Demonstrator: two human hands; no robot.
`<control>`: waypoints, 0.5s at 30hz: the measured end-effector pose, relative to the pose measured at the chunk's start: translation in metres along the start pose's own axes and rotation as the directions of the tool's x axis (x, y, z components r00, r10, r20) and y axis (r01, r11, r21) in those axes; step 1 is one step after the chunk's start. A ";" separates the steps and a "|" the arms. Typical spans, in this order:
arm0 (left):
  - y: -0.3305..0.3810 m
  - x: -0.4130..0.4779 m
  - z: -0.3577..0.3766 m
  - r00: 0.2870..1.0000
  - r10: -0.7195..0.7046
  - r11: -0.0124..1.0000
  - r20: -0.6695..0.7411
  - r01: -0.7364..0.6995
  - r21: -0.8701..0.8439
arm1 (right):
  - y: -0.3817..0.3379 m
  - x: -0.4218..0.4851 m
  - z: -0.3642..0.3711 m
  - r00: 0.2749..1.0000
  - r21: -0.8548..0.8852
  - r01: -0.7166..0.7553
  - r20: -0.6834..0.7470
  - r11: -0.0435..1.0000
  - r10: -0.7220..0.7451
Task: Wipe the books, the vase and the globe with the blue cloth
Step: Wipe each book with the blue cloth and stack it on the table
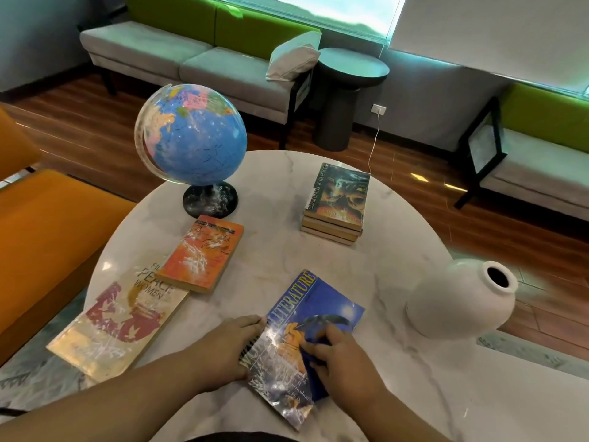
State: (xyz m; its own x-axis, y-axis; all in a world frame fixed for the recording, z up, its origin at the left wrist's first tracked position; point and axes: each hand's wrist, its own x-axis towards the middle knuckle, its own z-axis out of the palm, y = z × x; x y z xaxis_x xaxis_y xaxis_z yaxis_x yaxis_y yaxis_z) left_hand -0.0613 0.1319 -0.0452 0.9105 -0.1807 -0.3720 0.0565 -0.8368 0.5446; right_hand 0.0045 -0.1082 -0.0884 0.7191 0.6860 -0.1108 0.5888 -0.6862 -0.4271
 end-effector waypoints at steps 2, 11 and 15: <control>0.001 0.000 0.000 1.000 0.007 1.000 -0.009 -0.007 -0.006 | 0.008 0.001 -0.005 0.992 0.024 -0.069 -0.104 0.997 0.072; -0.003 0.003 0.005 1.000 -0.016 0.999 0.024 0.015 0.040 | 0.001 -0.021 0.002 0.995 -0.042 0.036 -0.094 0.998 -0.040; -0.003 0.003 0.005 1.000 0.000 0.999 0.014 -0.001 0.054 | 0.032 0.005 -0.023 0.970 0.044 -0.183 -0.157 0.982 0.188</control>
State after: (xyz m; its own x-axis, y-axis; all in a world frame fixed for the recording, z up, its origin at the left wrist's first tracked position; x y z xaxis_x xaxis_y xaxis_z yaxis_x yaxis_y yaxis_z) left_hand -0.0608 0.1316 -0.0520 0.9045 -0.1883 -0.3827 0.0334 -0.8633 0.5036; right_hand 0.0358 -0.1320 -0.0818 0.8658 0.4983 -0.0466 0.4303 -0.7887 -0.4390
